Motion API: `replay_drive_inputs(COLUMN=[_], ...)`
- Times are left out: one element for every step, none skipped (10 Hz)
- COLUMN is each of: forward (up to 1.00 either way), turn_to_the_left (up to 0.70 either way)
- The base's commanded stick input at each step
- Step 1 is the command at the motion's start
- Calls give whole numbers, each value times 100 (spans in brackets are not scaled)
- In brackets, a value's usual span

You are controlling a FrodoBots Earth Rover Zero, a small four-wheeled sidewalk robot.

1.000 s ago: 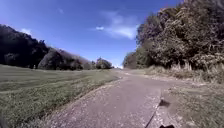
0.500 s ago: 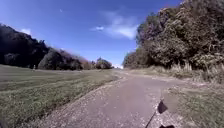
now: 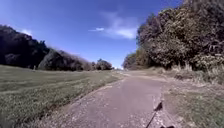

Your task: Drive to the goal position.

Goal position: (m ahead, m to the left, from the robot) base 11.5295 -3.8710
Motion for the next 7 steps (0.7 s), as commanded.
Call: replay_drive_inputs(forward=[30, 30, 30, 30, 30, 30, 30], turn_to_the_left=[0, 0, 0, 0, 0, 0, 0])
